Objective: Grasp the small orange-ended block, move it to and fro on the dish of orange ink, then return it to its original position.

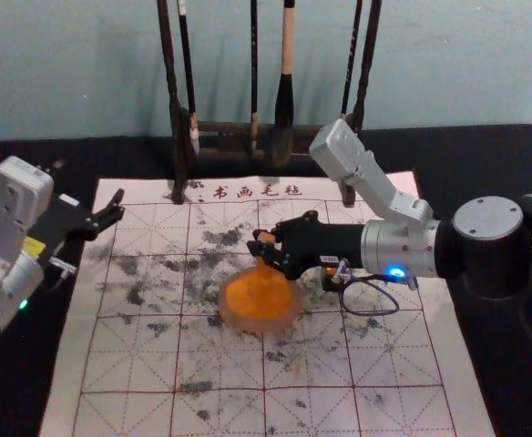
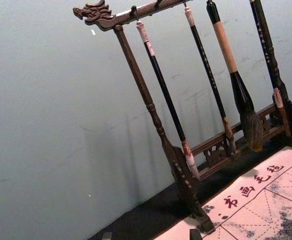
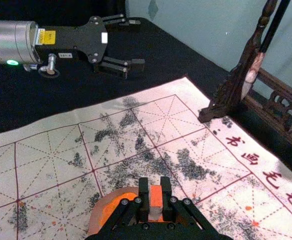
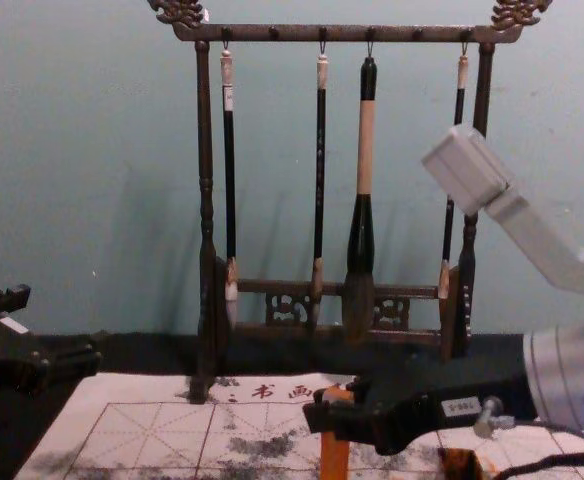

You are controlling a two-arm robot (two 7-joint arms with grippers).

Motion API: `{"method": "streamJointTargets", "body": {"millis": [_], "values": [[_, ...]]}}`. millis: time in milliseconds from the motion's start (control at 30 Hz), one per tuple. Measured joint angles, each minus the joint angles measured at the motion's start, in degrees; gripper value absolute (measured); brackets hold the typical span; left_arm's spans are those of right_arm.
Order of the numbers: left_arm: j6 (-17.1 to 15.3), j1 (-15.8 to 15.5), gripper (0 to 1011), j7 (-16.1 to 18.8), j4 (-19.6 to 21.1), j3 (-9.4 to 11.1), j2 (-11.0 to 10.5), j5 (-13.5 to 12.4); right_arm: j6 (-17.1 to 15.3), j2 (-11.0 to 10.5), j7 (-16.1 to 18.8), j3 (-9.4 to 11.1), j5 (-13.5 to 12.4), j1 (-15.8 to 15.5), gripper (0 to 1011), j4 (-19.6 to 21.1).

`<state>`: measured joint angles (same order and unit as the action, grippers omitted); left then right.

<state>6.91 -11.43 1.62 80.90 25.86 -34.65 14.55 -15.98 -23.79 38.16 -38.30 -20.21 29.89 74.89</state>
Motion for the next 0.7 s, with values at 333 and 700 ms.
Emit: {"method": "streamJointTargets", "body": {"millis": [333,700], "values": [[0.0,0.0,1001,0.0,0.0,0.0,0.0,0.0,0.94,1.28,-0.86,-1.37,0.98,1.11,109,-3.0],[0.0,0.0,1001,0.0,0.0,0.0,0.0,0.0,1.61,2.46,-1.27,-1.69,1.67,1.59,109,-4.42]]}}
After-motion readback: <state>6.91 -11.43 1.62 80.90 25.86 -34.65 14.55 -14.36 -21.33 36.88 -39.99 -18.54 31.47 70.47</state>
